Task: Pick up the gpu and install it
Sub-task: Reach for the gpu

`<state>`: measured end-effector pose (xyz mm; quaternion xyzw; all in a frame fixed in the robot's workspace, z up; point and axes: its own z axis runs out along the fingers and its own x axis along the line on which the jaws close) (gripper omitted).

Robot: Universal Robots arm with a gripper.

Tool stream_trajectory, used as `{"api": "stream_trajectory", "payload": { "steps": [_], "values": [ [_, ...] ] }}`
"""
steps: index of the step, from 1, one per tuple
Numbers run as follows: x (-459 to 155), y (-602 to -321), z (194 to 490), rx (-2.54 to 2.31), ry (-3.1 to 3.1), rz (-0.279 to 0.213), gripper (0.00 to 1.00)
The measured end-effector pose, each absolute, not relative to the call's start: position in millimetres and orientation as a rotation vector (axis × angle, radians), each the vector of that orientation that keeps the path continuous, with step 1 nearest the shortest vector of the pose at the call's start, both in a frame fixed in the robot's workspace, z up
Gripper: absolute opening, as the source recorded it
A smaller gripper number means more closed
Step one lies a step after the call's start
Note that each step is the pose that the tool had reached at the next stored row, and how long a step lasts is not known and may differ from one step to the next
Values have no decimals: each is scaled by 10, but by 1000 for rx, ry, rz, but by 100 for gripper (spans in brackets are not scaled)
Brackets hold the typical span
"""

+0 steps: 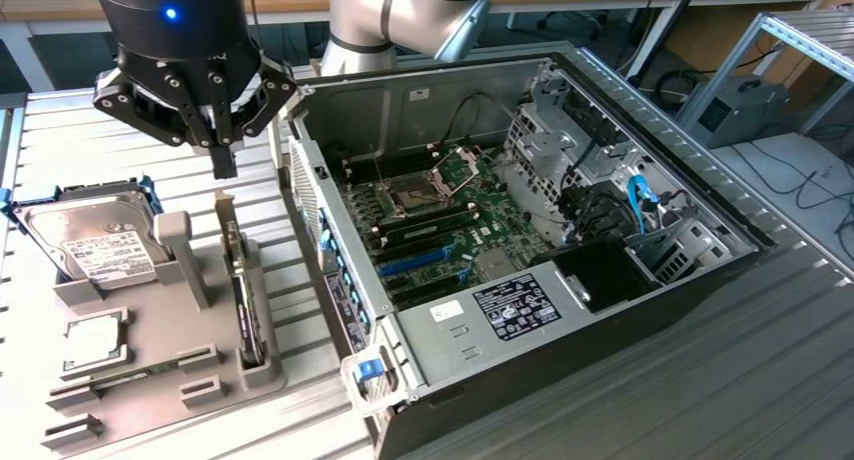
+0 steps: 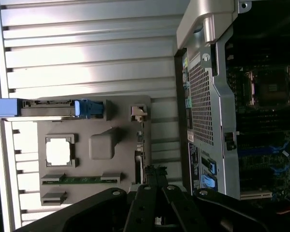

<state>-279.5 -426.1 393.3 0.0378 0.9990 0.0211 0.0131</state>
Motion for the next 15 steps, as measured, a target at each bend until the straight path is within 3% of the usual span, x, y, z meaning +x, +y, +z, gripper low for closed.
{"api": "stream_trajectory", "payload": {
  "steps": [15],
  "values": [
    [-2795, -4410, 3933, 118, 3113, 64, 11]
  ]
}}
